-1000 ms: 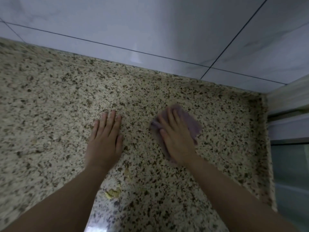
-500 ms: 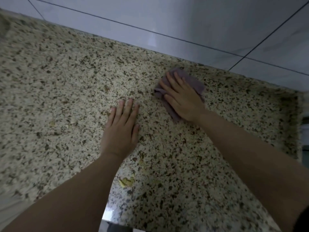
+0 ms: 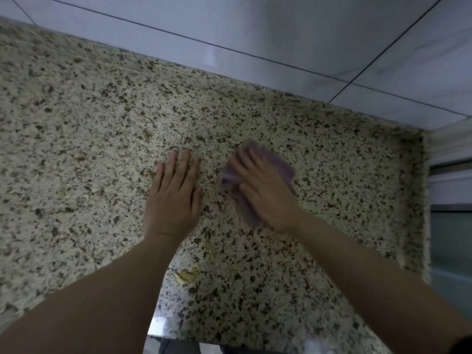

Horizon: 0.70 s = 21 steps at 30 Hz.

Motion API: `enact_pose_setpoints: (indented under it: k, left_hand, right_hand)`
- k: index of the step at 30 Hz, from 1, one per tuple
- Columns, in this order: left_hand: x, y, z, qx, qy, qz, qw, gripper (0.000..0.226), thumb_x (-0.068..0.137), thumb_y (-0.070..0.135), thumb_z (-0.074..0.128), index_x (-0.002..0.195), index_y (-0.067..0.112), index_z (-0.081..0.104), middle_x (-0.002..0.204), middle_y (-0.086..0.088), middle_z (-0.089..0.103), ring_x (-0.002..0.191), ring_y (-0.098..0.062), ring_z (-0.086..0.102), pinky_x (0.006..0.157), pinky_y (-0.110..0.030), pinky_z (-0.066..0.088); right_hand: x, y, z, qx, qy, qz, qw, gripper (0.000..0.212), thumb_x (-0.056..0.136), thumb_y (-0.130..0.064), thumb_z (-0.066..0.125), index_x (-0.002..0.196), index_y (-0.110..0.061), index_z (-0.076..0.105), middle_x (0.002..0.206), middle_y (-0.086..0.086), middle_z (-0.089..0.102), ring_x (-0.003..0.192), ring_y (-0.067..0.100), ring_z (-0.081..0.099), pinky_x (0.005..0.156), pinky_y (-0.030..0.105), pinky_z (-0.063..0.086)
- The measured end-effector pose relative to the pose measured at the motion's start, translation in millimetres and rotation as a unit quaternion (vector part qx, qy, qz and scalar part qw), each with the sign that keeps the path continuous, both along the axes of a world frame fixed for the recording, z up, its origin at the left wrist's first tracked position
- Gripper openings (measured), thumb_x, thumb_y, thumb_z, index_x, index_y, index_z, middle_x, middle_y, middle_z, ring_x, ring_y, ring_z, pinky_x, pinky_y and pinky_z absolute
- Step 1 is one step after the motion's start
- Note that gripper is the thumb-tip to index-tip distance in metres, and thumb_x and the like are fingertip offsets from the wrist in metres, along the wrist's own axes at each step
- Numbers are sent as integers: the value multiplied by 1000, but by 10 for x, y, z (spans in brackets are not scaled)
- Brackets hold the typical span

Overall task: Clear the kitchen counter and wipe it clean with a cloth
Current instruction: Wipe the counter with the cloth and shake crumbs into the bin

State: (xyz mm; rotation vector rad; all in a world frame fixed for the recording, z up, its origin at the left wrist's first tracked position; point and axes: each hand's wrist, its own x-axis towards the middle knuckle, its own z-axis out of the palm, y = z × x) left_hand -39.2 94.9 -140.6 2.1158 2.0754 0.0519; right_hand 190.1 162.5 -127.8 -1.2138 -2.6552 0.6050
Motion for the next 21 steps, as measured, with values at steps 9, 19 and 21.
enact_pose_setpoints:
  k: [9,19,21]
  left_hand:
    - [5,4,-1,5,8,-3,1000,61,101,40,15,157,20,0,165,-1,-3,152,-21,-6,123,-46,10]
    - [-9,14,-17,1,19,-4,1000,62,101,41,15,157,21,-2,165,0,-3,152,-20,-5,123,-45,9]
    - [-9,11,-26,3,30,-5,1000,62,101,41,14,157,21,-2,165,0,-4,152,-20,-5,123,-45,10]
  right_hand:
    - [293,263,-95,93,-110,-27,989,52,108,-42,23,158,-25,19,167,6,7,154,30,0,124,50,8]
    - [731,267,-62,55,-175,-65,981,52,108,-41,15,158,-25,18,167,5,4,154,30,-4,124,51,5]
    - [886,605,-60,55,-198,-108,973,54,107,-42,12,158,-26,16,167,4,6,154,32,-1,122,54,6]
